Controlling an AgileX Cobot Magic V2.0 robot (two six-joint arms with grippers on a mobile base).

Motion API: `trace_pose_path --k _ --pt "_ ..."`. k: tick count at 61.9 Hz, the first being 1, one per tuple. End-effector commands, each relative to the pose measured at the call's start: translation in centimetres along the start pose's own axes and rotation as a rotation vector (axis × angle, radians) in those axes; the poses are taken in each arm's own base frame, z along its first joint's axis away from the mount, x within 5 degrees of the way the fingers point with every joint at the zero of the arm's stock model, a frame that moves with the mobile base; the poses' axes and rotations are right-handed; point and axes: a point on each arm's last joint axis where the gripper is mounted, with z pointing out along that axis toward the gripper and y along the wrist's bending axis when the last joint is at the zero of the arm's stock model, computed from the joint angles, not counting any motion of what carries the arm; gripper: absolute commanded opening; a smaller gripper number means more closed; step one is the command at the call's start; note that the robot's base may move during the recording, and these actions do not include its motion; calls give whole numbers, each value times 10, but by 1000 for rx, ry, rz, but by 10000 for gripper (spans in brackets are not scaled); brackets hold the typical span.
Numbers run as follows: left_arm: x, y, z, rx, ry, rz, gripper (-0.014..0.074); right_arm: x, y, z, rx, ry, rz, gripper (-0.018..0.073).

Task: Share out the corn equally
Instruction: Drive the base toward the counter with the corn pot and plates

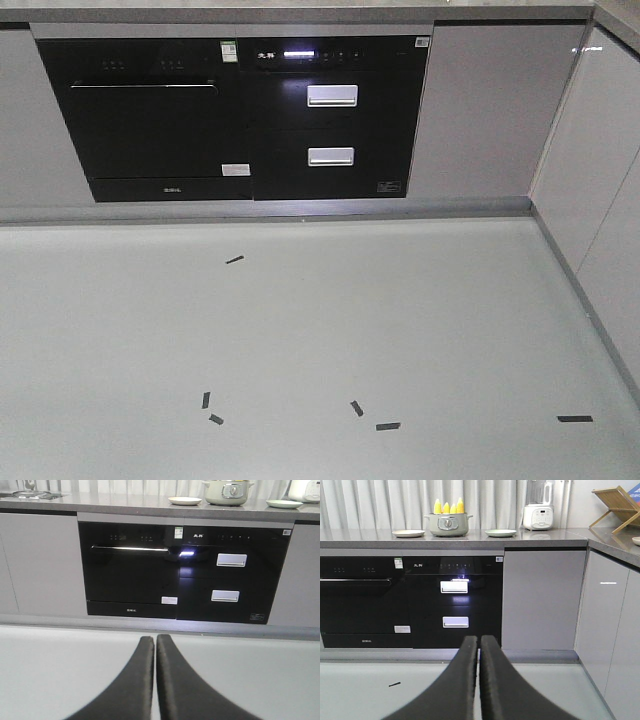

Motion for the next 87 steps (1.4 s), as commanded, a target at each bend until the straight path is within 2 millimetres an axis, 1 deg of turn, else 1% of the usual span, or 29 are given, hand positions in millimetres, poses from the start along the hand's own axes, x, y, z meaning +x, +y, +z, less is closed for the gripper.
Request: trace_pose_path --k 1,87 --pt "-3 -1 0 11 -73 -9 -6 -4 0 0 2 -69 -17 -6" --pt "-3 -1 0 11 -73 -9 -6 -4 0 0 2 -69 -17 -6"
